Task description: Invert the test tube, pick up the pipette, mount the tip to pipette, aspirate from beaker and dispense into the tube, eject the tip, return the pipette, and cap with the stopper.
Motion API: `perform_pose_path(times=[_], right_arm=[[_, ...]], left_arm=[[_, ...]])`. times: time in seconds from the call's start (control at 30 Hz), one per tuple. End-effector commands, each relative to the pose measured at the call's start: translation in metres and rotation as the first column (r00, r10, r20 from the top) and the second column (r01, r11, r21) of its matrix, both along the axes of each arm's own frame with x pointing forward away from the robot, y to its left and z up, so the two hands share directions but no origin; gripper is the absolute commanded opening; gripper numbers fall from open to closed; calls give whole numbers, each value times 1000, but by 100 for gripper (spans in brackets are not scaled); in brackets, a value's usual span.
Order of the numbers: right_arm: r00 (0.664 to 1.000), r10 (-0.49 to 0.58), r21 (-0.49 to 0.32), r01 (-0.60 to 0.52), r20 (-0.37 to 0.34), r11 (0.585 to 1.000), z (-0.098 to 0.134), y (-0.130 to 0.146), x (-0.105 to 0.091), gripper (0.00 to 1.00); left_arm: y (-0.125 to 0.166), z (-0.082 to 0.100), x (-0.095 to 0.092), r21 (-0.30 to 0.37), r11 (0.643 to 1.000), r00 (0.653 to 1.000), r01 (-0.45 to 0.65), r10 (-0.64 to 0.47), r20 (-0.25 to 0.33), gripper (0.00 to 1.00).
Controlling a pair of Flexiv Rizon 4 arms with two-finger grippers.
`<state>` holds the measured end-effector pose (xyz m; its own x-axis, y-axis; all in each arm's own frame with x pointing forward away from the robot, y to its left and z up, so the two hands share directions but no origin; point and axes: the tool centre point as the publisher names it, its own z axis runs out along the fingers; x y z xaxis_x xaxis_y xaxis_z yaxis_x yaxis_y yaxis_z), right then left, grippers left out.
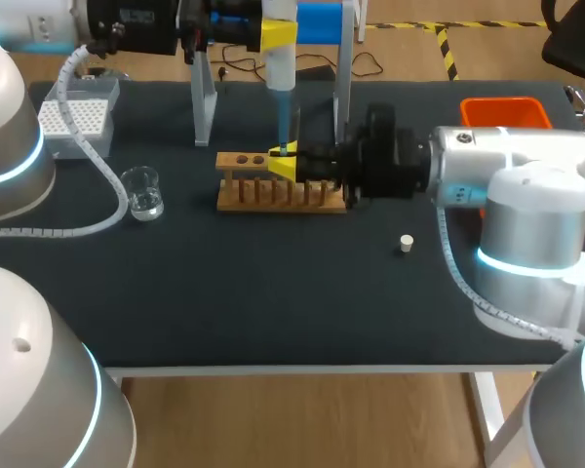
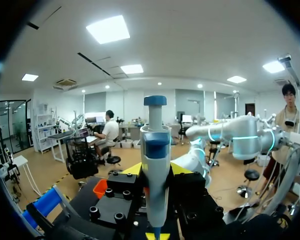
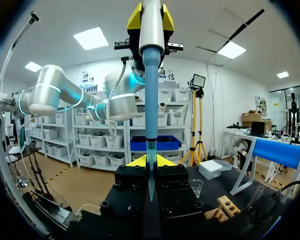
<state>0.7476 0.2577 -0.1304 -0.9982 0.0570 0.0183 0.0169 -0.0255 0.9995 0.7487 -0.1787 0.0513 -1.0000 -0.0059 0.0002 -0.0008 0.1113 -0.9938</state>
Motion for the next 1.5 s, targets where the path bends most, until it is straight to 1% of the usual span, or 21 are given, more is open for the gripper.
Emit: perform_pose_path(times=[0.03, 0.07, 0.1, 0.13, 0.17, 0.37, 0.57, 0.9, 1.0, 1.5], right_arm=[[1000, -4, 6, 4, 0, 1000, 15, -1, -2, 0], [1000, -5, 6, 5, 0, 1000, 15, -1, -2, 27], [1000, -5, 6, 5, -2, 1000, 15, -1, -2, 48], [1000, -5, 6, 5, -2, 1000, 15, -1, -3, 85], [1000, -5, 6, 5, -4, 1000, 15, -2, -3, 100], [1000, -5, -8, 5, -13, 1000, 10, -3, -6, 100], [1000, -13, -35, 12, -25, 999, 0, -12, -9, 100], [999, 6, -58, -8, -35, 998, -24, -39, -22, 100], [999, -8, -77, 4, -45, 997, -30, -50, -26, 100], [999, -8, -77, 4, -45, 997, -30, -50, -26, 100]], left_arm=[[1, -13, 0, 3, 1000, 1000, 3, -3, -1, 0], [1, -13, 0, 3, 1000, 1000, 3, -3, -1, 0], [1, -13, 0, 3, 1000, 1000, 3, -3, -1, 0], [1, -13, 0, 3, 1000, 1000, 3, -3, -1, 0], [1, -13, 0, 3, 1000, 1000, 3, -3, -1, 0], [1, -13, 0, 3, 1000, 1000, 3, -3, -1, 0], [1, -13, 0, 3, 1000, 1000, 3, -3, -1, 0], [1, -13, 0, 3, 1000, 1000, 3, -3, -1, 0], [1, -13, 0, 3, 1000, 1000, 3, -3, -1, 0], [1, -13, 0, 3, 1000, 1000, 3, -3, -1, 0]])
